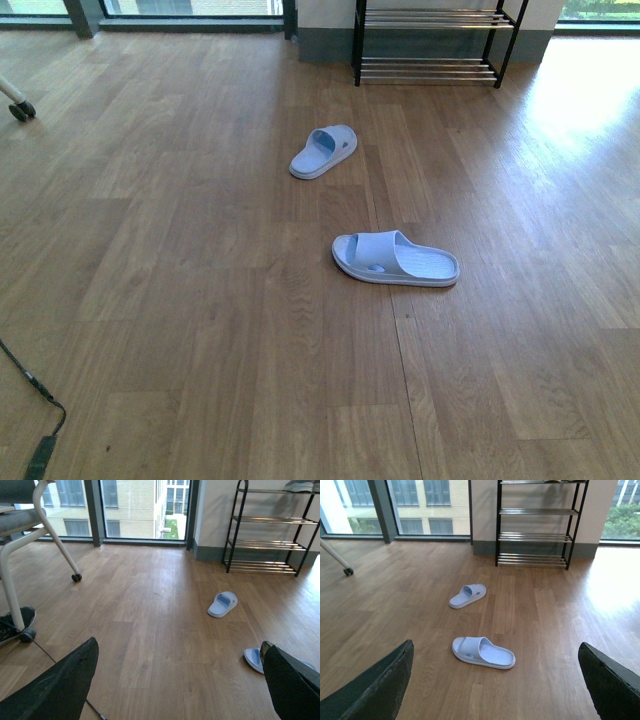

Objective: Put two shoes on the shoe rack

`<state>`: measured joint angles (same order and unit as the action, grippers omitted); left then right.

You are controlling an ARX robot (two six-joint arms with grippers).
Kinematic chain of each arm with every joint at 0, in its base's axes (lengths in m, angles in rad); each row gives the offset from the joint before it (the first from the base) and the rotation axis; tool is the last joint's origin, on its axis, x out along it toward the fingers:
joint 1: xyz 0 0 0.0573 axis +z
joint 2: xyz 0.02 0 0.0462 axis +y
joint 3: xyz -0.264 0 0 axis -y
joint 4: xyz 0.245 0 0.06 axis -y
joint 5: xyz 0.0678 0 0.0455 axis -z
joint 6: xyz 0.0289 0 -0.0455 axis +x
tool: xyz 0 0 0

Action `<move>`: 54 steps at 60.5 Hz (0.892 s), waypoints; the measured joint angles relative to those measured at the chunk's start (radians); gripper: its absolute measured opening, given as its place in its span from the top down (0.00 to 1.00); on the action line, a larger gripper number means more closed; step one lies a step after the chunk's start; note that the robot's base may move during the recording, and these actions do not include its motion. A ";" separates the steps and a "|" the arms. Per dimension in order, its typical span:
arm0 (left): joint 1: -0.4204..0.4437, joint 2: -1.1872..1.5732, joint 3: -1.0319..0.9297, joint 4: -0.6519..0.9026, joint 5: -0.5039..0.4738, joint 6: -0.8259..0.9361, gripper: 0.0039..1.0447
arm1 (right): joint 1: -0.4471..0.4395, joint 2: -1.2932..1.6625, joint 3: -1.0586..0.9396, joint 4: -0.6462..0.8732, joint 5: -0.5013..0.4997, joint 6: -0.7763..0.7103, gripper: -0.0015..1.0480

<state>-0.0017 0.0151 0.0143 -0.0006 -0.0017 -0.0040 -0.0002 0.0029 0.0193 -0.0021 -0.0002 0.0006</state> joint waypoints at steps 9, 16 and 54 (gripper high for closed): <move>0.000 0.000 0.000 0.000 0.002 0.000 0.09 | 0.000 0.000 0.000 0.000 0.000 0.000 0.09; 0.000 0.000 0.000 0.000 0.002 0.000 0.09 | 0.000 0.000 0.000 0.000 0.000 0.000 0.09; 0.000 0.000 0.000 0.000 0.002 0.000 0.09 | 0.000 0.000 0.000 0.000 0.000 0.000 0.09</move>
<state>-0.0017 0.0151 0.0143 -0.0006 -0.0002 -0.0040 -0.0002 0.0029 0.0189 -0.0021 0.0002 0.0006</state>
